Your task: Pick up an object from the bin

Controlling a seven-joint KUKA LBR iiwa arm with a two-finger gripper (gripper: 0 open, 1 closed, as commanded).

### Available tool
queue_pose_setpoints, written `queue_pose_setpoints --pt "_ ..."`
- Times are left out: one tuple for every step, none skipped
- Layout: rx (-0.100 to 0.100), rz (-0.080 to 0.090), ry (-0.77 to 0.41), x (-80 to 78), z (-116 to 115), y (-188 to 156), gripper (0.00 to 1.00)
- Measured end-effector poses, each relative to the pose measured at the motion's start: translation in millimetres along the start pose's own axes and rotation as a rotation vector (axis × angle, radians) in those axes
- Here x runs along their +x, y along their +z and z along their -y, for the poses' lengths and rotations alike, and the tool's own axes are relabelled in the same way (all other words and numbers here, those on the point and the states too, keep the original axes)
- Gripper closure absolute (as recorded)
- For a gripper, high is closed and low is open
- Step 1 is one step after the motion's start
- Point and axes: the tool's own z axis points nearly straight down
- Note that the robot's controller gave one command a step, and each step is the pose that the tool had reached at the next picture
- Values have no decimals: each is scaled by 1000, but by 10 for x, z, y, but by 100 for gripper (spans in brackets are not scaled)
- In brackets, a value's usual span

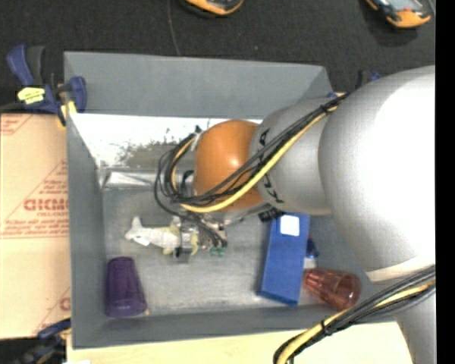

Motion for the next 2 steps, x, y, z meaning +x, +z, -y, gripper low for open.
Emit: queue_pose_setpoints --pt "1 -5 -8 108 12 -591 100" --pt "1 -4 22 -87 66 -1367 100"
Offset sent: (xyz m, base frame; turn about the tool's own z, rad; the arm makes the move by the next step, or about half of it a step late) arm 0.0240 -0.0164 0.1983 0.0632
